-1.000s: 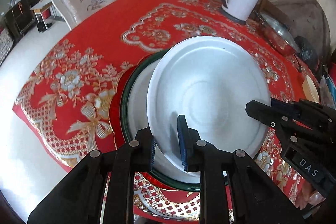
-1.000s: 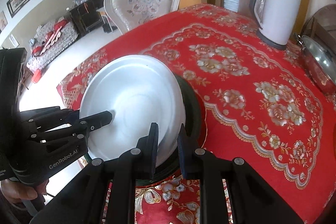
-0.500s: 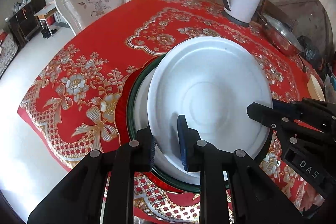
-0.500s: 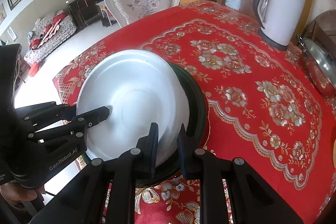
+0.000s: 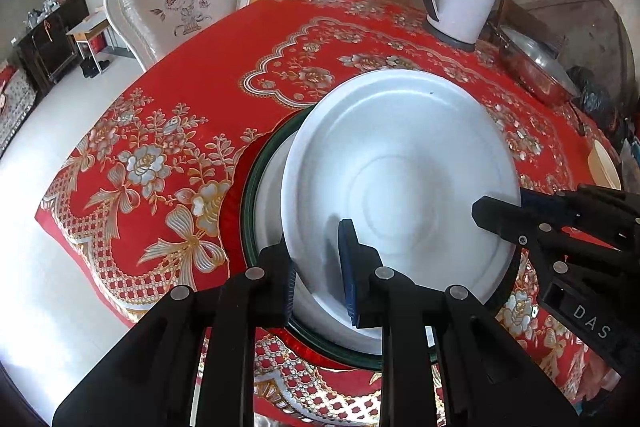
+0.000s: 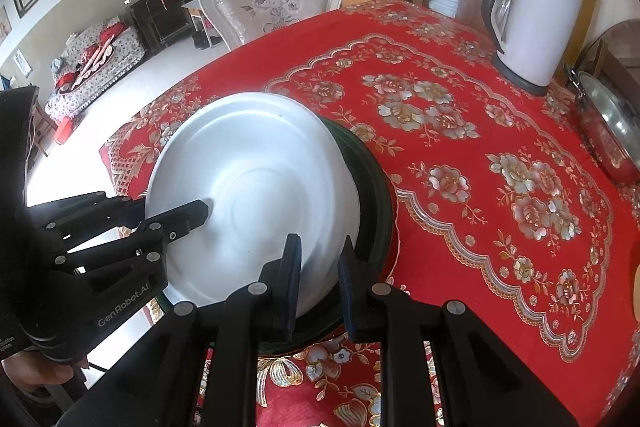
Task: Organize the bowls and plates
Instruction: 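Hold the white plate over the green-rimmed stack and lower it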
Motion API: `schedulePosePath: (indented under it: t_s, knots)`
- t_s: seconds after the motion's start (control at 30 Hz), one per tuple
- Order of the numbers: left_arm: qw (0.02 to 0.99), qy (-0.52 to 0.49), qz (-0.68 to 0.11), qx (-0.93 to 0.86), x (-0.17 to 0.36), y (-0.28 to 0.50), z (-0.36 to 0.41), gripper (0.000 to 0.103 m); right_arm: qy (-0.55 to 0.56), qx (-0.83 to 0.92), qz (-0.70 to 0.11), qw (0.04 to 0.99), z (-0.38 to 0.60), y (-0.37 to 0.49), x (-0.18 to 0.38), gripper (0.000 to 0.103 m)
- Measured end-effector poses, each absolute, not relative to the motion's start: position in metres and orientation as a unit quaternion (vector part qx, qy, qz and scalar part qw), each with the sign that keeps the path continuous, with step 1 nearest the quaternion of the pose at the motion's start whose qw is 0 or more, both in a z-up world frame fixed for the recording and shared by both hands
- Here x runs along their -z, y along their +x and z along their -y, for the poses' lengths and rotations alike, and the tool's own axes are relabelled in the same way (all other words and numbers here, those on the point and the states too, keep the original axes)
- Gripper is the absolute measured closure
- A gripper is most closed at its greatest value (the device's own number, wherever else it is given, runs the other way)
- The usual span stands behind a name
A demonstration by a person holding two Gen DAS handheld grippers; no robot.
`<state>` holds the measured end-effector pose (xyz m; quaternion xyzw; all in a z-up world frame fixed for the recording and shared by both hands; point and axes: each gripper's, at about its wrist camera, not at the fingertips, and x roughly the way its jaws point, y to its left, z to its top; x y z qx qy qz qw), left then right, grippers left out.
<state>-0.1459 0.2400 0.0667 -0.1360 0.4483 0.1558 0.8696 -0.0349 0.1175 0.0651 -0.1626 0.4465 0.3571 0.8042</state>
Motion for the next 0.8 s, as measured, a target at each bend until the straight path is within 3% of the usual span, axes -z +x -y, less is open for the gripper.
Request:
schedulePosePath:
  t_s: [0.7, 0.8]
  knots:
    - [0.875, -0.117, -0.441, -0.159, -0.0713, -0.1459, -0.2347, 0.083, -0.149, -0.350, -0.444, 0.811, -0.1119, -0.0324, -0.0709, 0.085]
    - [0.876, -0.116, -0.441, -0.158, -0.0717, -0.1458, -0.2348, 0.071, -0.147, -0.350, -0.445, 0.811, -0.1115, -0.0323, -0.0710, 0.085]
